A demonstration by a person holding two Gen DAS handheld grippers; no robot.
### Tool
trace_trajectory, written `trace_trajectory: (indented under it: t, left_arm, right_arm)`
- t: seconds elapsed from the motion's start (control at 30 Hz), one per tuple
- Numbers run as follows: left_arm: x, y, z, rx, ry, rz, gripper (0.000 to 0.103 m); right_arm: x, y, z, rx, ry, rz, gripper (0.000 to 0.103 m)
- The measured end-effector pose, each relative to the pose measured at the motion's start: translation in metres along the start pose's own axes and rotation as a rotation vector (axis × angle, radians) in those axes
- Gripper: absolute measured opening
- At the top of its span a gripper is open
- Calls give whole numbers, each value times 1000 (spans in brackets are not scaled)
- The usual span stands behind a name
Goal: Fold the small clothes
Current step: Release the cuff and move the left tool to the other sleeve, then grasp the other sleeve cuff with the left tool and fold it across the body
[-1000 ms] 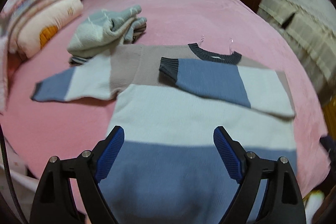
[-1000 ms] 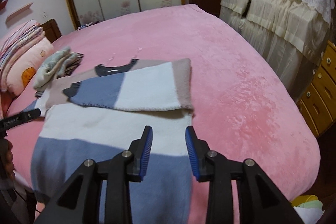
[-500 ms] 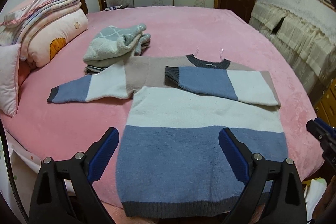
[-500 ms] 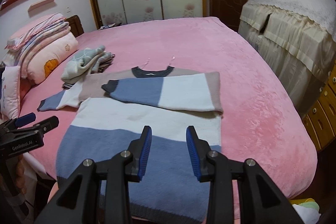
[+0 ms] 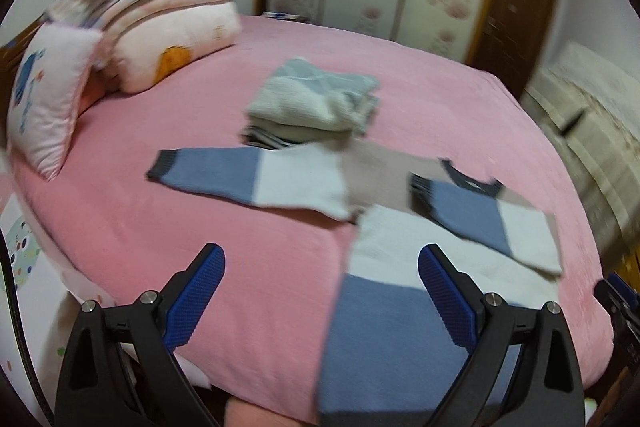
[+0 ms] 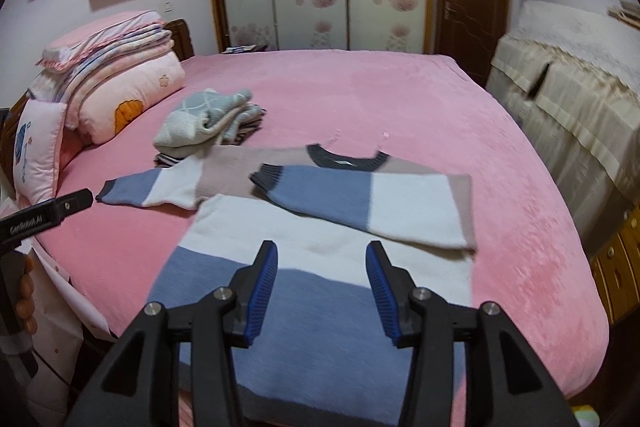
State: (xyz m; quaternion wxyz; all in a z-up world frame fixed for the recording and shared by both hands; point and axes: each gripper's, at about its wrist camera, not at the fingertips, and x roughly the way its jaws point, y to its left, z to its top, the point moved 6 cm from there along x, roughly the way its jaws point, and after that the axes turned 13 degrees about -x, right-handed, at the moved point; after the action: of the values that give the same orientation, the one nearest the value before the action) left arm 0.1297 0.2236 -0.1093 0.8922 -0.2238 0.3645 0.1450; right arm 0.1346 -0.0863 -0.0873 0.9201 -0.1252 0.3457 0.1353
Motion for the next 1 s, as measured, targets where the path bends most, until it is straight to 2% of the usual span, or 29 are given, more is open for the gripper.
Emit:
trace_trajectory:
  t: [0.27,0.5,0.7,0.83,0.9,1.0]
  left_arm:
    - [66,86,39,-222,-8,69,97]
    - [141,155,64,-409,-1,105,97]
    - [206,196,69,-537,36,115,97]
    - [251,218,65,-679,98,74,96]
    - [264,223,67,-715,82,74,96]
    - [275,221,76,-709,43,77,95]
  right_arm:
    - [54,68,58,-92,-22,50,48]
    - [118,128,94,-108,-34,95,48]
    - [178,166,99,-91,27,140,48]
    - [208,189,95,-91,68,168,48]
    - [218,197,90,-98,87,180,48]
    - [229,204,83,-113,112,188,48]
